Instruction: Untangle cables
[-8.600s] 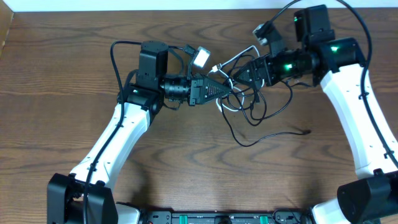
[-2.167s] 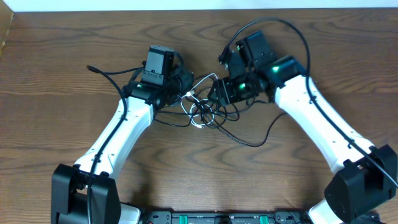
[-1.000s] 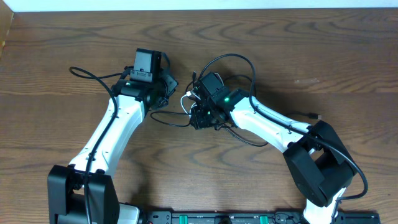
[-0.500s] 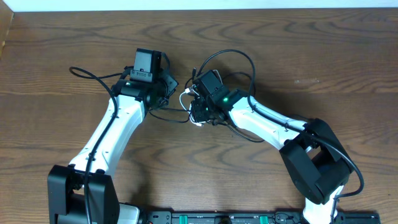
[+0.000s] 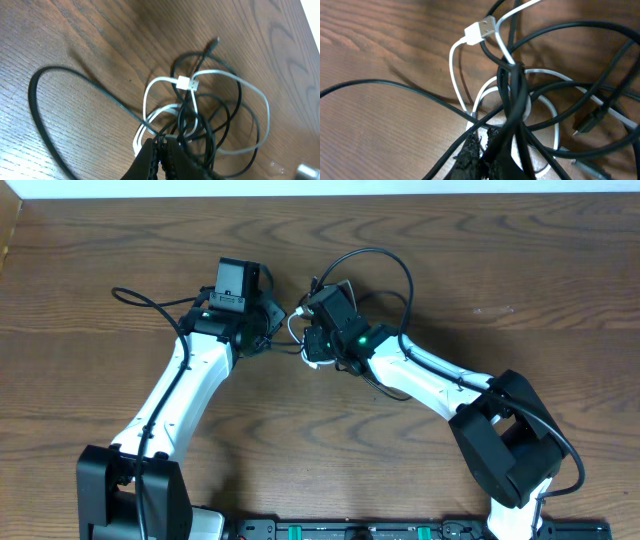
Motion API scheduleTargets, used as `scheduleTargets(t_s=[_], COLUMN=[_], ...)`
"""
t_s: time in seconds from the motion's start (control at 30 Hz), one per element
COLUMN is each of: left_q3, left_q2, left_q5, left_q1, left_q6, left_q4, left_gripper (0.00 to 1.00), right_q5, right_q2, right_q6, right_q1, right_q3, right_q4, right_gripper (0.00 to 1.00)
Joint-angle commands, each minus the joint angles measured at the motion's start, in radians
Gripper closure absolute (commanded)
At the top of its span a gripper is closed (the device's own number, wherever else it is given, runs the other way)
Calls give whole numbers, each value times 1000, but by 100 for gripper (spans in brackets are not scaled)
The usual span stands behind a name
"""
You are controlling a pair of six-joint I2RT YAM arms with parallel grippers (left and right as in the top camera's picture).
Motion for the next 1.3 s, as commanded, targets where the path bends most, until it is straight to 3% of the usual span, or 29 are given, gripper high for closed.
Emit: scheduleTargets(t_s=[0.0,0.13,0.27,0.4,0.63,0.83,0.97,1.27], left_q3=[16,16,16,16,16,16,16,14], left_q2=[-4,-4,-4,-4,-4,0,0,5], left_q5=[-13,18,148,372,616,598,426,297], left_q1=[3,3,0,0,-19,-107,-176,-273], left_q6=[18,64,274,468,519,513,434,433], left_q4=[-5,-2,42,114,201,234,237,267], left_gripper=[92,92,92,92,92,92,92,92], right_q5=[18,-108,-332,-541,-753,-798,-801,-816], right_q2=[7,-42,-169,-296,-351,-326,-325,-325], right_q6=[0,-69,-172,-321,-566,-591,-579,-561], right_q1=[5,-24,-105,-223,-401,-435,-433,-436], right_q3=[0,0,0,0,-1,-1,-1,-1], right_q4=[17,3,-85,-257,-521,-558,-558,-561], right_gripper=[99,99,99,99,99,99,99,99])
